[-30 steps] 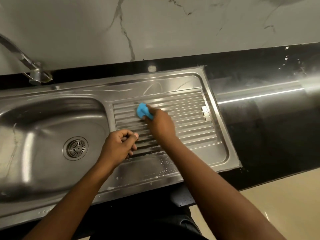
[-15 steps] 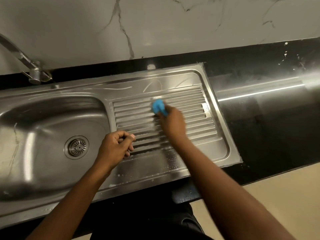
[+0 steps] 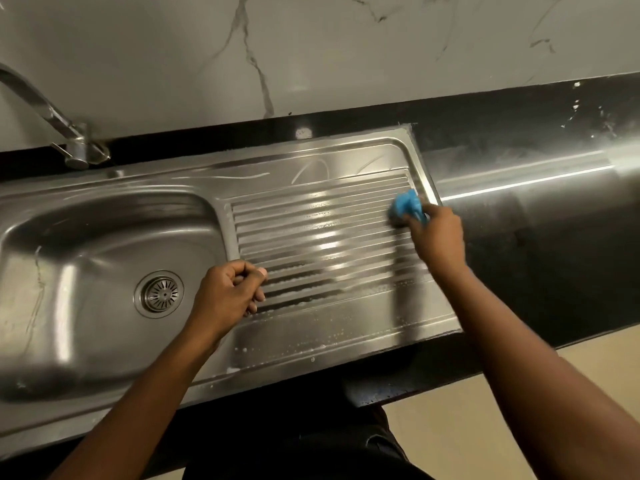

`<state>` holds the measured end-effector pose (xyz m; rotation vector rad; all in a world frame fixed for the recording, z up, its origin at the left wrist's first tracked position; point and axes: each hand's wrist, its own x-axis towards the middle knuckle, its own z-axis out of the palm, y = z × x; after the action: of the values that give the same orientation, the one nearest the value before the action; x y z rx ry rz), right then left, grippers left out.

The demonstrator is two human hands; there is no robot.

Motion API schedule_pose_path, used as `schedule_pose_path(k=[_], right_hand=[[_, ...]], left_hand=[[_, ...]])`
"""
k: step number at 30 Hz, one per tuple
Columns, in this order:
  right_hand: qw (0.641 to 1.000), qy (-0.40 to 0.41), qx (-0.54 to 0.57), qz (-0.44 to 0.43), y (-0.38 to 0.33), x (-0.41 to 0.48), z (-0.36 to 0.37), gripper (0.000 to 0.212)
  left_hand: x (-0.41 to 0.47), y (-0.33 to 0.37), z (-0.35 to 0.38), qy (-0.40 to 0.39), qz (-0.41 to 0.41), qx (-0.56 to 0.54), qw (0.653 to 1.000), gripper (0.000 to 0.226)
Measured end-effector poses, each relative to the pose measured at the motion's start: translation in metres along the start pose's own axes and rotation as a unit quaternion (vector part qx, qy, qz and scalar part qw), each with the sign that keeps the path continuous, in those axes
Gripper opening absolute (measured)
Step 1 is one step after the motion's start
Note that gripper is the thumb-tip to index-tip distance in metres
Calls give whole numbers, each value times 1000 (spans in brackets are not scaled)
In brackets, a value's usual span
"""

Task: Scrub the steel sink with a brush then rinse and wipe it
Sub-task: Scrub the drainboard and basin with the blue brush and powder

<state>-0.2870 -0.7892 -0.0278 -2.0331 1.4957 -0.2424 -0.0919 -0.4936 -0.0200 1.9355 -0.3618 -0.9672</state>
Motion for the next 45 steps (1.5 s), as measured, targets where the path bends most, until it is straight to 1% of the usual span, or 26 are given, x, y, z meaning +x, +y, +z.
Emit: schedule_pose_path(k=[2,5,7,9,11,13,14,15,17,21,23,25,27,29,32,34,37,40,43,45], right_hand=[[999,6,37,25,0,-1,4,39],[997,-25,75,-18,-30,-31,46,30],[992,-68,91,-54,-60,-59,78,31],[985,-109,77,-107,-92,-83,109,43],[973,-156,30,-165,-122,-102,132,53],[963,-172,-11,-206,-133,-108,141,55],[962,-175,-18,-210,-131,-107,141,55],[963,-171,-19,-208,-124,-103,136,55],[972,-158,-12,-175,-99,-89,119,54],[990,-86,11,-107,-56,-43,72,46],[995,-63,10,-79,-52,-25,58,46],[997,-44,5,-66,-59,-21,61,44],[996,-59,16,-69,-77,-31,78,42],[990,-96,39,-97,-101,-49,106,41],[971,-141,28,-193,-142,-76,148,49],[960,-158,4,-231,-164,-80,162,51],[965,-160,12,-207,-184,-59,164,49],[972,-145,18,-182,-185,-35,157,48],[975,-136,2,-177,-171,-32,147,50],[976,-132,-9,-174,-149,-40,137,52]], left_hand=[[1,2,1,0,2,-4,1000,21],[2,3,2,5,2,-10,1000,21],[2,2,0,8,0,-7,1000,21],[1,2,-3,14,-2,-1,1000,21],[-1,1,-7,21,-2,10,1000,21],[-2,0,-9,33,-2,13,999,20],[-2,-1,-10,39,-3,12,999,19],[-2,-3,-11,42,-7,7,999,19],[-3,-5,-13,42,-15,-12,999,18],[-2,-8,-16,38,-13,-23,999,18],[-2,-9,-17,40,-11,-28,999,18],[-2,-11,-17,43,-12,-32,998,19],[-2,-13,-18,41,-15,-34,998,19],[-3,-15,-20,39,-19,-31,999,19],[-5,-17,-22,52,-27,-17,998,20],[-6,-18,-26,58,-30,-7,998,20],[-9,-18,-34,61,-26,-4,998,20],[-10,-20,-39,59,-21,-8,998,20],[-9,-21,-38,54,-20,-14,998,20],[-7,-19,-34,51,-16,-16,998,19]])
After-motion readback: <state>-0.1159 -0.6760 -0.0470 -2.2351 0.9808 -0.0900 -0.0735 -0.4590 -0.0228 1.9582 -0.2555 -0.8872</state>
